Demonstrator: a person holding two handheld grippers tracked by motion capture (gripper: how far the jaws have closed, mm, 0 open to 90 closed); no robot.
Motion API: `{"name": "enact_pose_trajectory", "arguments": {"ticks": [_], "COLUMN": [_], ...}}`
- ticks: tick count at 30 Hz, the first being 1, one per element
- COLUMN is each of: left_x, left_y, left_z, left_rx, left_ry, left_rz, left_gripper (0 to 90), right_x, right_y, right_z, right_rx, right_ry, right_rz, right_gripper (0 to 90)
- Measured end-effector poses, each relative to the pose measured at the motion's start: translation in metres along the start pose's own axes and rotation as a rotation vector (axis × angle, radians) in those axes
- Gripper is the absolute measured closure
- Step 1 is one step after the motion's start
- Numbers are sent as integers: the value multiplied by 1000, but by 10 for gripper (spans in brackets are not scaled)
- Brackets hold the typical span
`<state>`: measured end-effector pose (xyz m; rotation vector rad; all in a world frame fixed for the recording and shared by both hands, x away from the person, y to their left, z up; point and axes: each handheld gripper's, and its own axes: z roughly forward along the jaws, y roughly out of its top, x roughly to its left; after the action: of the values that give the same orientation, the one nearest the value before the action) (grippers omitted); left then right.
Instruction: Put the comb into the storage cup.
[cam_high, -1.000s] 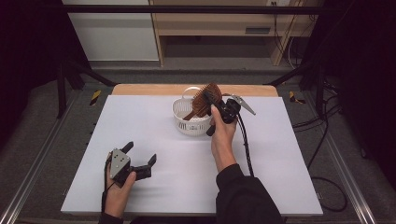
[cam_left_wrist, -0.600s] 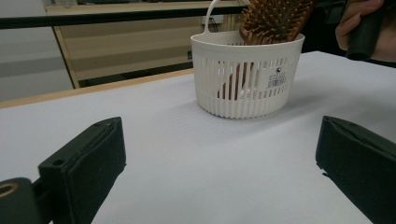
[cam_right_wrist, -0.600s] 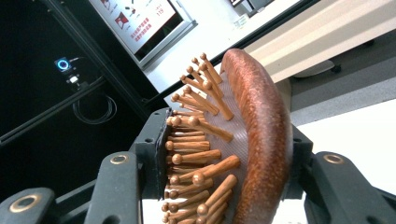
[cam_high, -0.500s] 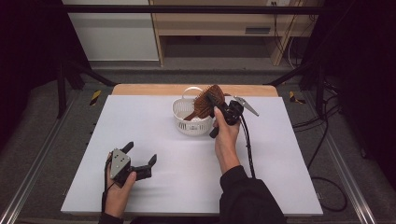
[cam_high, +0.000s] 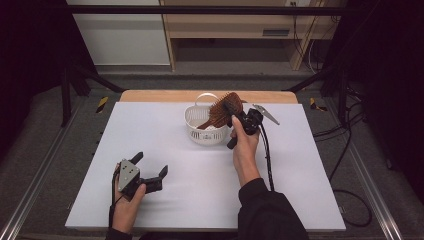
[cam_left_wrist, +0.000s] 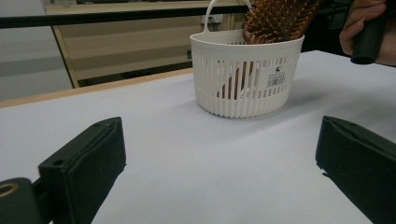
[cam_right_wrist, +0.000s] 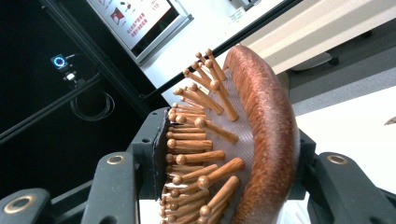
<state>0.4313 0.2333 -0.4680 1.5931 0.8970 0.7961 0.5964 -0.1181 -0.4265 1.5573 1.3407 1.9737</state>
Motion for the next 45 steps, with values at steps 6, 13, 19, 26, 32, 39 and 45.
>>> {"name": "enact_pose_trajectory", "arguments": {"ticks": [6,13,19,26,32,39,45], "left_x": [0,0,0,0,-1,0,0], "left_y": [0,0,0,0,0,0,0], "left_z": [0,0,0,0,0,1,0], "left_rx": [1,0,0,0,2,2,2], "left_ry": [-2,-2,-2,-2,-5,-7,-8], "left_rz": [1,0,1,0,2,0,-1], "left_gripper": [15,16,16,15,16,15,16], "right_x": [0,-1,-1,-2,-3,-4,-5], "right_y": [0,0,0,0,1,1,1], "right_z": [0,0,0,-1,-1,0,0], "right_rx": [6,12,13,27,33,40,51], "right_ry": [2,3,1,-15,-21,-34,-45], "right_rz": [-5,-11,-16,-37,-47,-61,-70], "right_gripper": [456,450,446,420,414,402,388]}}
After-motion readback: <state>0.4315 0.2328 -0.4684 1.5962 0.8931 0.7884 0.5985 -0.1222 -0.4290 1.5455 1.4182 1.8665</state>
